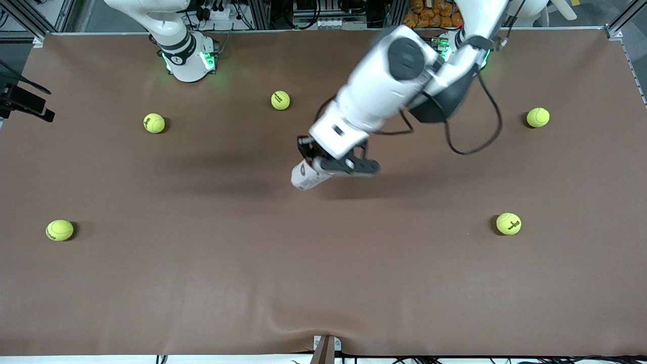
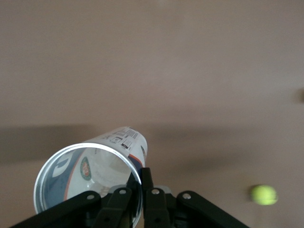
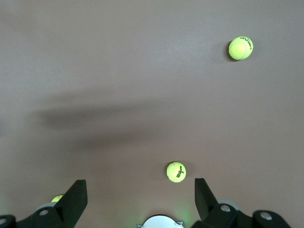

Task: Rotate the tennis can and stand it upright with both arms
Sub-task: 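Lift and rotate the can upright with the left gripper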

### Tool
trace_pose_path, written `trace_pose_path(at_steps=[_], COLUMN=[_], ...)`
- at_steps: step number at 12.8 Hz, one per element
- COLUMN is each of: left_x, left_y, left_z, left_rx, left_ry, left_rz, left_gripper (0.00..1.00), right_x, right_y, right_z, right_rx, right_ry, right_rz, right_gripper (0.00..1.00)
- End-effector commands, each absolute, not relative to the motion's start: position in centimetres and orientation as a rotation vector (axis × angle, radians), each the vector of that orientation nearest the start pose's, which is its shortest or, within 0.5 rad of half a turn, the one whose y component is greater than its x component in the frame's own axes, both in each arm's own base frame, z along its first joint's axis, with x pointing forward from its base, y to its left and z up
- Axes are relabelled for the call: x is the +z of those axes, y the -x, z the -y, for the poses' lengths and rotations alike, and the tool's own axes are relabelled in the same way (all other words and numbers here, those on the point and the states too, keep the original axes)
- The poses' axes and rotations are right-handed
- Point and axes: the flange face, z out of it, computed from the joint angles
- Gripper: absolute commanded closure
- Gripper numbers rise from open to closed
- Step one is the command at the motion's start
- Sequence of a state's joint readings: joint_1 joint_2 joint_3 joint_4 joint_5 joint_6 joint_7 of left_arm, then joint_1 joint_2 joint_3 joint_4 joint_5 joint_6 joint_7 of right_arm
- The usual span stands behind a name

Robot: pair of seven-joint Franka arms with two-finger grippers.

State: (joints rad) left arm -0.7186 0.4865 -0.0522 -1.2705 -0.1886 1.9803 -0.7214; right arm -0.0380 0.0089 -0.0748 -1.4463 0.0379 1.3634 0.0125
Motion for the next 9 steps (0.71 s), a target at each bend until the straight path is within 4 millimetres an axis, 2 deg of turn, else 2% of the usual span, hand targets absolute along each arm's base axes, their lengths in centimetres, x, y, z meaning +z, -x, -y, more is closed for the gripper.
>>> trace_pose_path(at_steps=[1,3,6,9], left_x=[48.8,47.1,41.2,39.2], left_y=[-48.7,-47.8,-46.2,-46.5], left_z=[51.8,52.7,55.4,55.8], left_rx=[-0.084,-0.077,-0.011,-0.001], left_ry=[3.276,3.22,3.165,3.161], left_rz=[-0.097,-0.142,-0.13,-0.131], left_gripper=[1.0,1.0,1.0,1.0], right_x=[66.1,66.1,65.8,65.8], right_y=[-52.9,-53.0,-53.1,-53.1], right_z=[5.5,5.3,5.2,5.0], right_rx=[0.131,0.131,0.138,0.138], right_ry=[3.1,3.098,3.095,3.094], right_rz=[-0.202,-0.2,-0.196,-0.191], right_gripper=[0.0,0.0,0.0,0.0])
